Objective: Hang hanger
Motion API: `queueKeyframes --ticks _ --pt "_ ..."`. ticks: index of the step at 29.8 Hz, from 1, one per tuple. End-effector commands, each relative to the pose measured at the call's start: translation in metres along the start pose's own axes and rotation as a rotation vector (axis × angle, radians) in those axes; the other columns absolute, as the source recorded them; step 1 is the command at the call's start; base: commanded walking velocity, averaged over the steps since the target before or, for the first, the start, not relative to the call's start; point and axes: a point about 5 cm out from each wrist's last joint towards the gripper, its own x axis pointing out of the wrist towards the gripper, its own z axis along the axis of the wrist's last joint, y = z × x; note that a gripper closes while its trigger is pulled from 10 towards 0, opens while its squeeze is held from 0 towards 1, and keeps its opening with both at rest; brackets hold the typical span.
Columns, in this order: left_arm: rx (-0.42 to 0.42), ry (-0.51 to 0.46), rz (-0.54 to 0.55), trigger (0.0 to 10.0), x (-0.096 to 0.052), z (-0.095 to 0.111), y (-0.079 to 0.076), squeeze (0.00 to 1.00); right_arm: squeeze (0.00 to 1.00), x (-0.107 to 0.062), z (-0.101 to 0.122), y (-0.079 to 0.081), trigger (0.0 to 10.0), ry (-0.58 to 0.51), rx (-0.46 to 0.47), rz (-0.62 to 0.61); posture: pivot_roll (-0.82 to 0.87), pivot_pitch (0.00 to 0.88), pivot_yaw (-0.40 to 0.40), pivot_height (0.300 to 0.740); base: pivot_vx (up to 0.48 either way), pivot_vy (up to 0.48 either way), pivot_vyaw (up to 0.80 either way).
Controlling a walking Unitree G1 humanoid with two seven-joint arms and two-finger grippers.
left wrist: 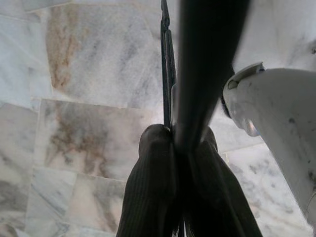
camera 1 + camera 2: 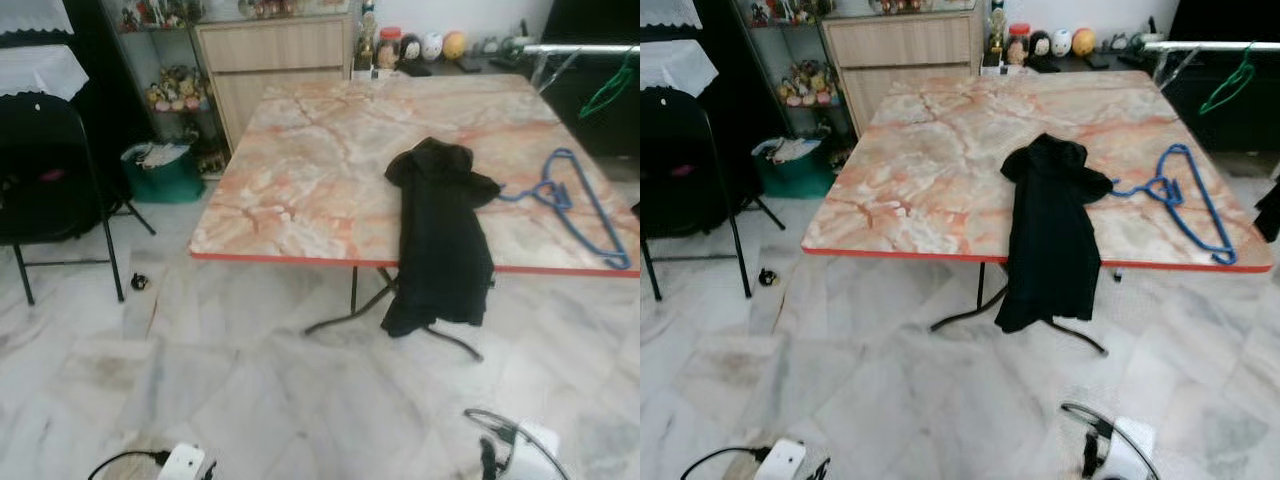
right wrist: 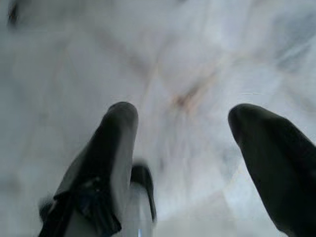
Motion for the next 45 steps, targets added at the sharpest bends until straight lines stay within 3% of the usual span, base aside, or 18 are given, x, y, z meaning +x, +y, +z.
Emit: queueKeyframes --ticks 1,3,6,11,16,21,24,30,38,45 --pt "0.003 0.014 0.008 10.0 0.0 -0.006 0.002 0.0 0.0 -0.003 -0.019 0.004 10.0 0.092 -0.069 0.031 0.02 0.0 0.052 0.74 0.0 0.0 0.0" --pt "0.006 0.01 0.006 10.0 0.0 -0.006 0.002 0.0 0.0 -0.004 -0.026 0.005 10.0 0.132 -0.126 0.035 0.03 0.0 0.046 0.74 0.0 0.0 0.0" --pt "0.009 -0.006 0.006 10.0 0.0 -0.005 0.002 0.0 0.0 -0.003 -0.025 0.01 10.0 0.117 -0.041 0.038 0.01 0.0 0.052 0.74 0.0 0.0 0.0" --pt "0.031 -0.012 -0.002 10.0 0.0 -0.005 0.001 0.0 0.0 -0.002 -0.024 0.019 10.0 0.117 -0.089 0.106 -0.01 0.0 0.051 0.74 0.0 0.0 0.0" --pt "0.04 -0.016 -0.006 10.0 0.0 -0.005 0.001 0.0 0.0 -0.008 -0.041 0.005 10.0 0.154 -0.139 0.099 -0.03 0.0 0.059 0.74 0.0 0.0 0.0" --pt "0.067 -0.022 -0.005 10.0 -0.001 -0.005 0.002 0.0 0.0 -0.008 -0.041 -0.01 10.0 0.17 -0.085 0.062 -0.02 0.0 0.06 0.74 0.0 0.0 0.0" --pt "0.071 -0.025 -0.003 10.0 -0.001 -0.006 0.002 0.0 0.0 -0.005 -0.036 -0.009 10.0 0.181 -0.113 0.07 -0.01 0.0 0.053 0.74 0.0 0.0 0.0" --pt "0.088 -0.019 -0.007 10.0 -0.001 -0.007 0.001 0.0 0.0 -0.001 -0.026 -0.007 10.0 0.178 -0.083 0.051 0.0 0.0 0.054 0.74 0.0 0.0 0.0" --pt "0.095 -0.017 -0.008 10.0 -0.001 -0.009 0.001 0.0 0.0 -0.006 -0.038 0.023 10.0 0.194 -0.126 0.094 0.0 0.0 0.058 0.74 0.0 0.0 0.0" --pt "0.094 -0.021 -0.004 10.0 -0.001 -0.007 0.002 0.0 0.0 -0.005 -0.032 0.045 10.0 0.18 -0.158 0.127 0.0 0.0 0.065 0.74 0.0 -0.226 0.0"
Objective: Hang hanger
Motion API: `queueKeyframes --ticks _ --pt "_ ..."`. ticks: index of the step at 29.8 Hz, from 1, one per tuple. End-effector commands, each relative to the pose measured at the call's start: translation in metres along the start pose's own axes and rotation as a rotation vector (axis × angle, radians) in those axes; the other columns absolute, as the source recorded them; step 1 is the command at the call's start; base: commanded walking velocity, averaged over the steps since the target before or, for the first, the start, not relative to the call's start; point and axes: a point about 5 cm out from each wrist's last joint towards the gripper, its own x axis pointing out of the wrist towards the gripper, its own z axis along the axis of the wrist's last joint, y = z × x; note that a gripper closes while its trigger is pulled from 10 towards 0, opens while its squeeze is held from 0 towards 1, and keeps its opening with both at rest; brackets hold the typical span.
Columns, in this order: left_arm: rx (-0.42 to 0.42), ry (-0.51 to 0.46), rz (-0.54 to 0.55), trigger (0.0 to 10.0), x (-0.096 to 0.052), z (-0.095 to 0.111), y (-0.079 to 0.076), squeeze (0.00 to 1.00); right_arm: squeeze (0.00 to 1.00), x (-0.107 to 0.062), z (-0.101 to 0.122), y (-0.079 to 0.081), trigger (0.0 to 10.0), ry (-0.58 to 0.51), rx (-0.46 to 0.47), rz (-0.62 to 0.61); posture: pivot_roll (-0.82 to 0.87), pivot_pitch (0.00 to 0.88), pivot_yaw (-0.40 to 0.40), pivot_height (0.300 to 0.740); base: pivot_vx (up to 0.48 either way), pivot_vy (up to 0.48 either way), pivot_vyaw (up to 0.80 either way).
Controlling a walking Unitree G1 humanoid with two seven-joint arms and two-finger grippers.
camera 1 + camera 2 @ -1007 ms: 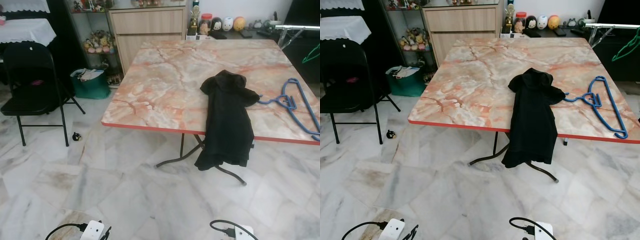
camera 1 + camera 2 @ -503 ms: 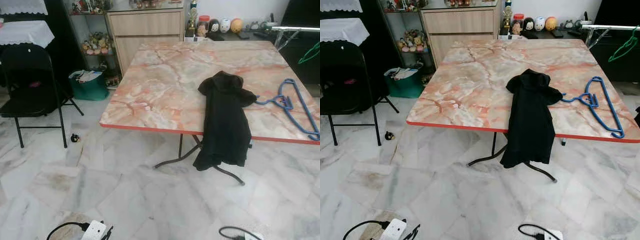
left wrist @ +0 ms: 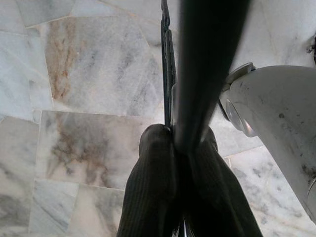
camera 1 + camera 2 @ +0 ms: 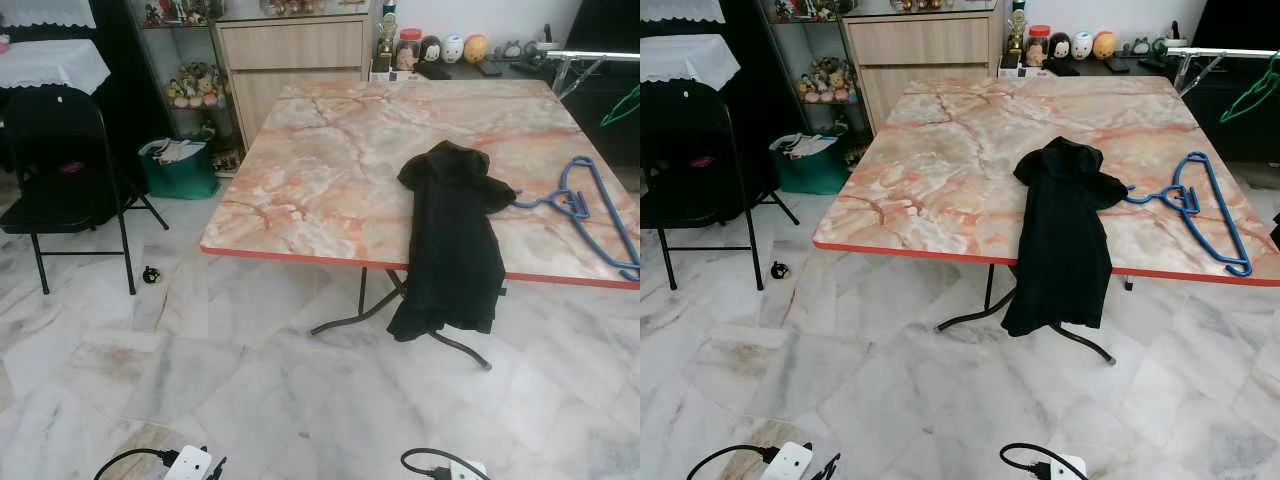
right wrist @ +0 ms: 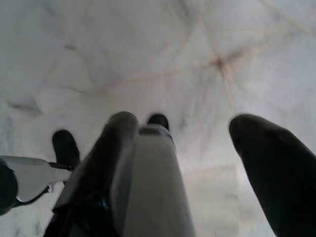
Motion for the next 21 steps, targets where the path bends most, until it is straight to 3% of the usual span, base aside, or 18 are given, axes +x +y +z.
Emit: queueKeyframes --ticks 1,7,21 --pt "0.011 0.006 0.015 10.0 -0.0009 -0.0013 0.0057 0.0 0.0 0.0001 0.0007 0.002 10.0 -0.001 -0.001 -0.001 0.0 0.0 0.065 0.74 0.0 -0.266 0.0" --pt "0.004 0.004 0.015 10.0 -0.0008 -0.0002 0.0058 0.0 0.0 0.0009 0.0073 0.0079 10.0 -0.015 0.0 -0.001 0.0 0.0 0.067 0.74 0.0 -0.293 0.0" --pt "0.001 0.004 0.012 10.0 -0.0007 0.0018 0.0058 0.0 0.0 0.0011 0.0084 -0.0016 10.0 -0.03 -0.001 -0.008 0.0 0.0 0.068 0.74 0.0 -0.329 0.0"
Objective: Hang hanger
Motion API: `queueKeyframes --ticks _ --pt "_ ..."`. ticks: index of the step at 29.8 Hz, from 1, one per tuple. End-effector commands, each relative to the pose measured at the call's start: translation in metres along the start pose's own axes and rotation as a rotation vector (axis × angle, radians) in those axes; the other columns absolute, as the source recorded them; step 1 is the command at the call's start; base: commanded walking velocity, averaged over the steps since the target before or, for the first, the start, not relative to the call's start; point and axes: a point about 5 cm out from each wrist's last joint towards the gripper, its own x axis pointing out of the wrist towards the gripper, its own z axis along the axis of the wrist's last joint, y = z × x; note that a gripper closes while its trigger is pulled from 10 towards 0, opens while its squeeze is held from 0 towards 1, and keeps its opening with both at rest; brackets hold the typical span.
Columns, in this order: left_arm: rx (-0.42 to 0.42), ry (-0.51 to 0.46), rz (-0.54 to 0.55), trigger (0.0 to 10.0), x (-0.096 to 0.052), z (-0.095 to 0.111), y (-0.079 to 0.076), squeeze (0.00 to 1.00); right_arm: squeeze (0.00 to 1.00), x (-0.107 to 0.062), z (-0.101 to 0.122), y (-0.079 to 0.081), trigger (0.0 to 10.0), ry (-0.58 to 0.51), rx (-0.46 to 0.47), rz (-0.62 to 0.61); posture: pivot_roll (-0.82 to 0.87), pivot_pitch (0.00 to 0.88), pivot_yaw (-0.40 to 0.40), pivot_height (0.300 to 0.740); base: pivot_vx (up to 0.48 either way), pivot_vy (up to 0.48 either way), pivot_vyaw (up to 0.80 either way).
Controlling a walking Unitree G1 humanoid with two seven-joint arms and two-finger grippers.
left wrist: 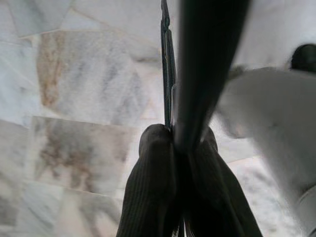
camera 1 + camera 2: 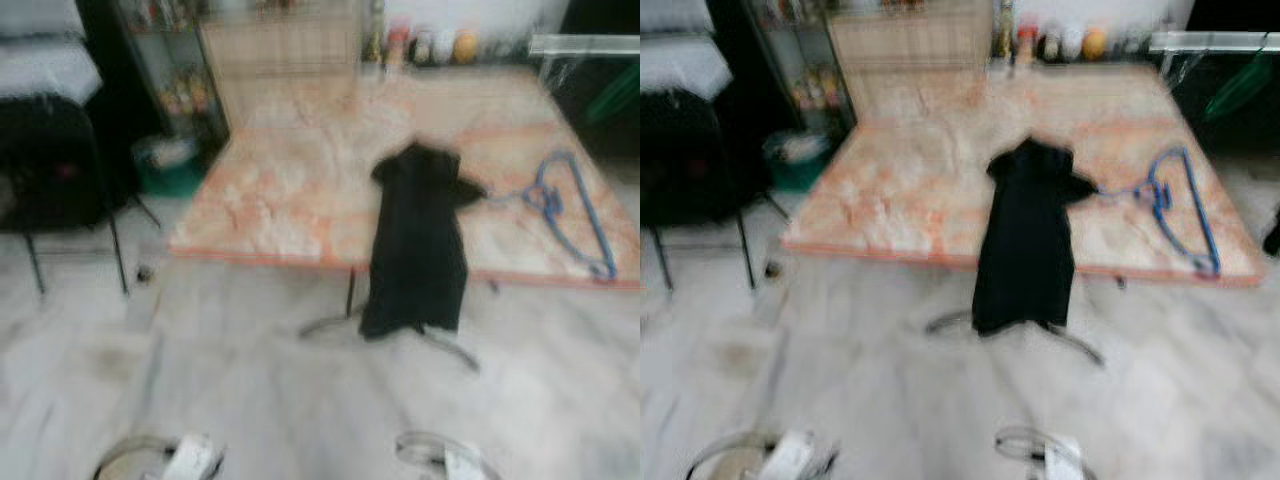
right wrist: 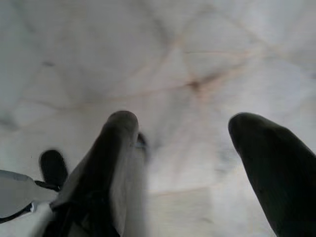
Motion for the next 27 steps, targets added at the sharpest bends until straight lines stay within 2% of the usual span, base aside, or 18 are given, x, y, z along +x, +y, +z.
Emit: queueKeyframes --ticks 1,27 --pt "0.001 0.02 0.024 10.0 -0.0017 -0.0057 0.0089 0.0 0.0 -0.0002 0.0016 0.0106 10.0 -0.008 0.004 0.029 -0.01 0.0 0.068 0.74 0.0 -0.334 0.0" --pt "0.007 0.021 0.017 10.0 -0.0019 -0.0054 0.0098 0.0 0.0 -0.0002 0.0021 0.0104 10.0 -0.012 0.007 0.028 -0.01 0.0 0.071 0.74 0.0 -0.333 0.0"
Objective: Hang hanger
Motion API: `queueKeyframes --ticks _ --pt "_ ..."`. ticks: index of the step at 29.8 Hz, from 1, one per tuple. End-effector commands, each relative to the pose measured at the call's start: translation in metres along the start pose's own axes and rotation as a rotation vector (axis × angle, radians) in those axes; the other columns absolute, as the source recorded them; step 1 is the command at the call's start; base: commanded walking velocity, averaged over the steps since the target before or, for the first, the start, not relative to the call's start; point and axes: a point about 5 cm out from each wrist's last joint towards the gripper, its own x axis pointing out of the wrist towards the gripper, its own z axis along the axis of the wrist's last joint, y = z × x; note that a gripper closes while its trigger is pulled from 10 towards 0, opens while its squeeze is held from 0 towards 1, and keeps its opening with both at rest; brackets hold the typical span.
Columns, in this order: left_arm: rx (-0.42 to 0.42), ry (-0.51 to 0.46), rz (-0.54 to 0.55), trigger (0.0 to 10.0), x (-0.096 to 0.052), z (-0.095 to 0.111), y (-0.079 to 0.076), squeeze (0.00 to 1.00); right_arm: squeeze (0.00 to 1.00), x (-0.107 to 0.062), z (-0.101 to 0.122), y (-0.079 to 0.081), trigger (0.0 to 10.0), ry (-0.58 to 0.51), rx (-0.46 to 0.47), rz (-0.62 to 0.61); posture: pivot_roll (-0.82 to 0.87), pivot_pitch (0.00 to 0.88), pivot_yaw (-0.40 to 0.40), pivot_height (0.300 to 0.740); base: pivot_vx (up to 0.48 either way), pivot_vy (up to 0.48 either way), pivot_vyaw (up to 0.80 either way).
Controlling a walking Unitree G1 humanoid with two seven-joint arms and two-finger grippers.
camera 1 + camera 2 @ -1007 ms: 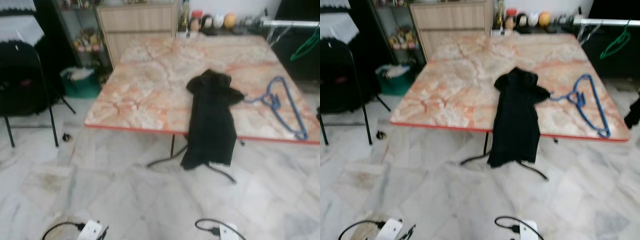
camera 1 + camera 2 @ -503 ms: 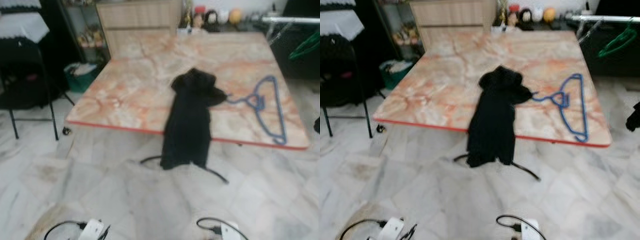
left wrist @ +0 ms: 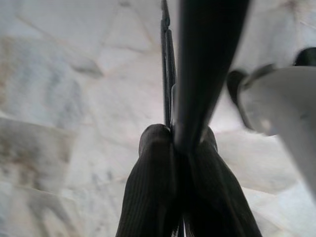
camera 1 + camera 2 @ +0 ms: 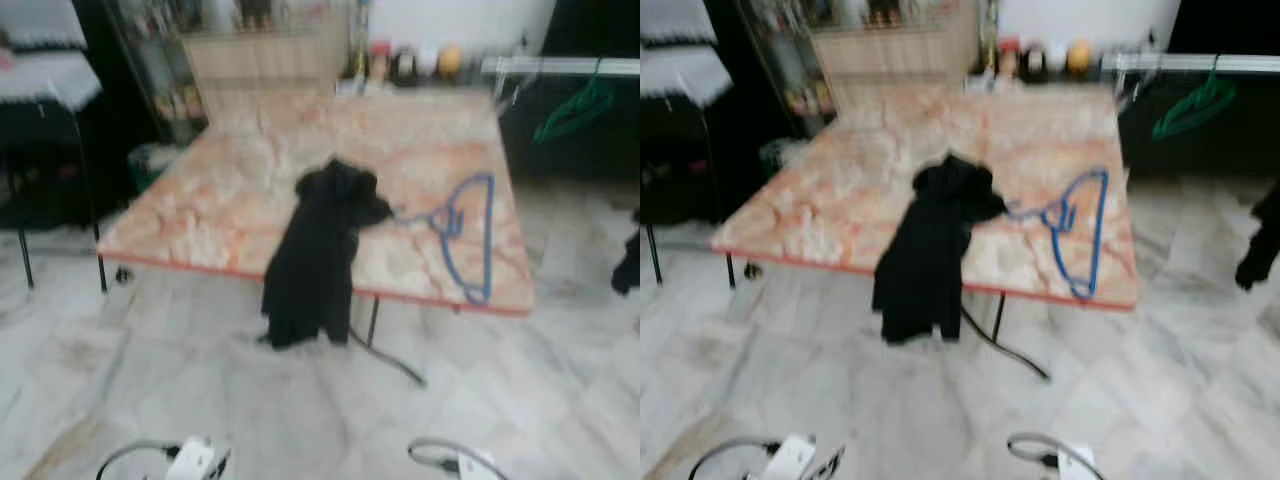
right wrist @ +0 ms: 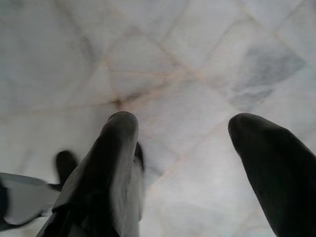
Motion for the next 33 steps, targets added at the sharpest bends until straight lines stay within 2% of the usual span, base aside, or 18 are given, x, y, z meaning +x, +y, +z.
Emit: queueKeyframes --ticks 1,17,22,33 --pt "0.005 0.02 0.006 10.0 -0.0009 -0.0049 0.004 0.0 0.0 -0.0004 -0.0011 0.007 10.0 0.002 -0.001 0.018 -0.01 0.0 0.07 0.74 0.0 -0.337 0.0" --pt "0.0 0.021 0.004 10.0 -0.0007 -0.0049 0.0031 0.0 0.0 -0.0004 -0.0006 0.0058 10.0 -0.005 0.013 0.016 -0.01 0.0 0.066 0.74 0.0 -0.334 0.0" --pt "0.002 0.02 0.003 10.0 -0.0008 -0.0047 0.0032 0.0 0.0 -0.0005 -0.0018 0.0059 10.0 0.004 0.005 0.016 -0.01 0.0 0.067 0.74 0.0 -0.335 -0.72" --pt "0.004 0.022 0.001 10.0 -0.0008 -0.0054 0.0029 0.0 0.0 -0.0006 -0.002 0.0047 10.0 -0.001 0.002 0.014 -0.01 0.0 0.065 0.74 0.0 -0.336 0.0"
